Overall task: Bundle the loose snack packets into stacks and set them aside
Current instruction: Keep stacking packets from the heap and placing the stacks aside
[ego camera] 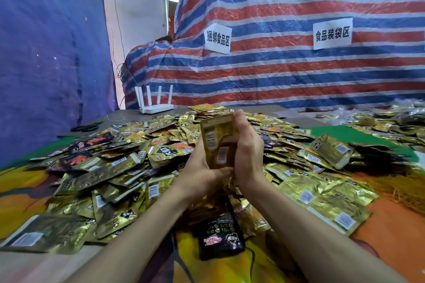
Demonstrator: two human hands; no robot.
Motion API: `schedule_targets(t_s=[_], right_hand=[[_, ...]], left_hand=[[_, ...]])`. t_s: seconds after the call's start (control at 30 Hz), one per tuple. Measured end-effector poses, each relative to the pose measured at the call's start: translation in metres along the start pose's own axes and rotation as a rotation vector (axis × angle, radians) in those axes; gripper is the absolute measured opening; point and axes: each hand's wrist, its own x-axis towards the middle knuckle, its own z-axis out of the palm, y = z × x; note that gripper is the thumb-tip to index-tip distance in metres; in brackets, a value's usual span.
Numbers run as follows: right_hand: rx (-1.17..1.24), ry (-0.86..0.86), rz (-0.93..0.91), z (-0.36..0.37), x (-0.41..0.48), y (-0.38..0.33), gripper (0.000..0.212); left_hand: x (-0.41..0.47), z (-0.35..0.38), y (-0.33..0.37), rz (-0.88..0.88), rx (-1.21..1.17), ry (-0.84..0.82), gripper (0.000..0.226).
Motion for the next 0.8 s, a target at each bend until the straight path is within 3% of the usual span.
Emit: schedule_targets(t_s=[0.07,0.3,0.5,0.63,0.8], right_hand=[[-0.002,0.007,0.060,-0.001,0.001,-0.002,0.071],[0.094,0.016,0.150,-0.003,0.003,-0.007,0.038],[0.032,-0.025,0.086,-0.002,-0.001,-0.010,0.025],[0.182,-0.177,0.141,-0.002,-0.001,-0.008,0.021],[-0.117,-0.140,-0.004,-0.012,0.004,-0.018,0.015]], left_hand=[[-0.001,0.001,0.003,0.018,0.069,-0.032,0.066],[-0.002,-0.001,0.008,-0.053,0.430,-0.025,0.053],[-0.001,-0.003,0.003,0.012,0.209,0.019,0.058],[-0.001,-0.001,0.001,-0.029,0.148,-0.056,0.057],[-0.003,0.004,0.001,0.007,0.119,0.018,0.036]])
